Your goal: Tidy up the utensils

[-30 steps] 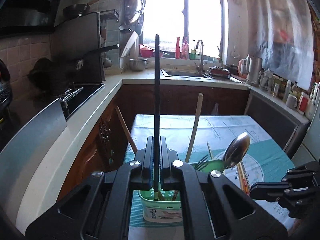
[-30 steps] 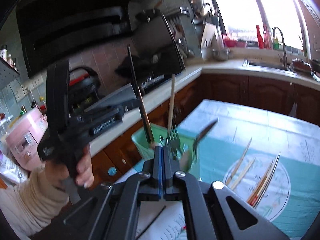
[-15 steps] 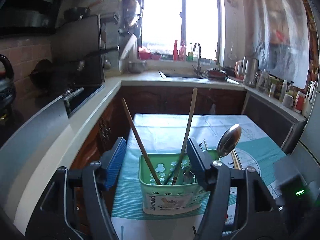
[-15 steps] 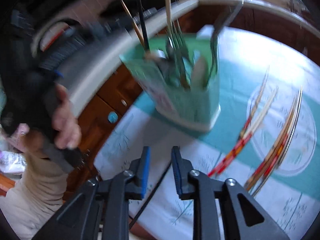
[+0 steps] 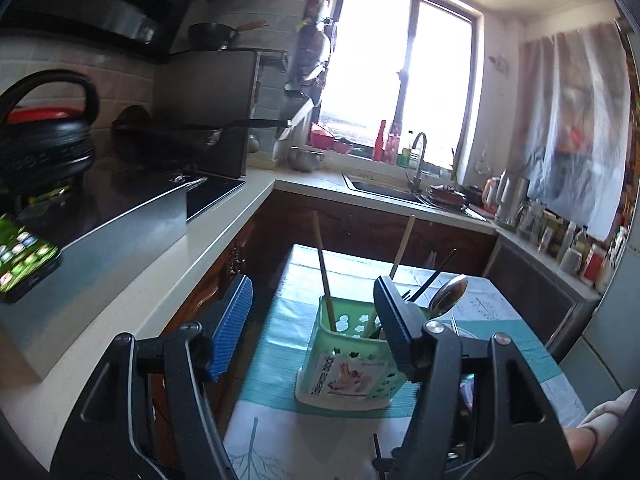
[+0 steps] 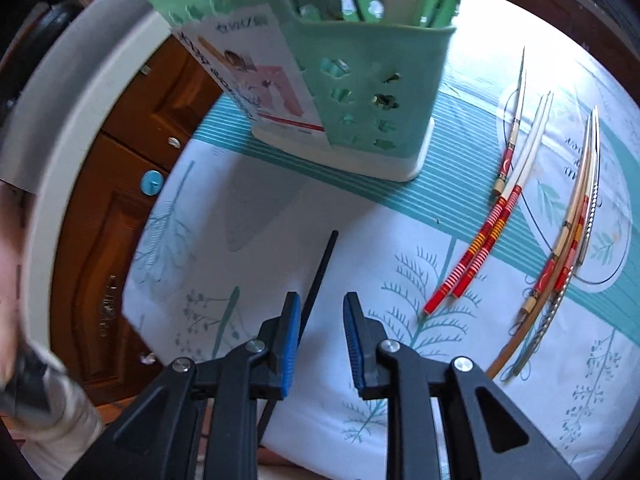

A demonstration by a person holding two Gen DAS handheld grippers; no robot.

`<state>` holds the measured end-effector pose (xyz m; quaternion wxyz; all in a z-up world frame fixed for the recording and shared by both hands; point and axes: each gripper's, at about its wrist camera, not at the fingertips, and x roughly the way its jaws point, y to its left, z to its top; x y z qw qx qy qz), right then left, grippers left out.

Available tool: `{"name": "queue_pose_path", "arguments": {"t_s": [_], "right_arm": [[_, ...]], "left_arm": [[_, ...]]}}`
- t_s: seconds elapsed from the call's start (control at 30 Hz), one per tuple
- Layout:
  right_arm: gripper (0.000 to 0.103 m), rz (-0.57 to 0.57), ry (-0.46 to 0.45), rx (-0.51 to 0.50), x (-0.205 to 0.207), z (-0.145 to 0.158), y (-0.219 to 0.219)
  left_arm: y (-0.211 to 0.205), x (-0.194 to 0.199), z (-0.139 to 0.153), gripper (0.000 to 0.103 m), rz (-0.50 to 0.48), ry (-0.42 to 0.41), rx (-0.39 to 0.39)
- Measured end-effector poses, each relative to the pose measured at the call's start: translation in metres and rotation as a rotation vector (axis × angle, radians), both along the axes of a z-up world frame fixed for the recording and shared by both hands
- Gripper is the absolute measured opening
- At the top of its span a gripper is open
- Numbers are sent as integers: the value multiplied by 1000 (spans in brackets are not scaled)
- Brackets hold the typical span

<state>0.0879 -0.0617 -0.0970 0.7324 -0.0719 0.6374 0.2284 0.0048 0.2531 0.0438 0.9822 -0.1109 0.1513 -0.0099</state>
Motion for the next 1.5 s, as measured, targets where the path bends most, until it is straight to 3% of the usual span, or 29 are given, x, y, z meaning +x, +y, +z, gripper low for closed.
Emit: {"name": "queue_pose_path", "arguments": {"t_s": [0.23, 0.27, 0.3, 0.43, 0.6, 0.7, 0.83, 1.07, 1.27, 1.37, 1.5], "right_arm": [[20, 39, -30, -102, -3, -10, 27], [9, 40, -35, -111, -4, -11, 28], [9, 49, -45, -124, -5, -12, 29], [4, 35, -36, -81, -7, -13, 25], [4, 21, -106, 37, -12, 11, 3], [4, 30, -206, 129, -21, 39, -5], [4, 45, -332, 326, -27, 82, -19], [4, 32, -649, 564, -30, 167, -33], [4, 10, -868, 624, -24, 219, -36], [4, 8, -941, 604, -19, 223, -25], [4, 12, -961, 582, -10, 221, -18]], "left_arm": [[10, -15, -6, 61, 8, 24, -34], [11, -15, -7, 61, 7, 31, -37], [11, -16, -7, 61, 8, 37, -39], [7, -14, -12, 61, 15, 58, -34], [4, -11, -22, 61, 17, 78, -53], [1, -10, -30, 61, 24, 85, -66], [0, -9, -38, 60, 42, 83, -91], [5, -9, -45, 60, 86, 65, -128], [6, -6, -51, 60, 89, 67, -138], [6, -5, -55, 61, 87, 71, -139], [5, -1, -57, 60, 81, 78, -138]]}}
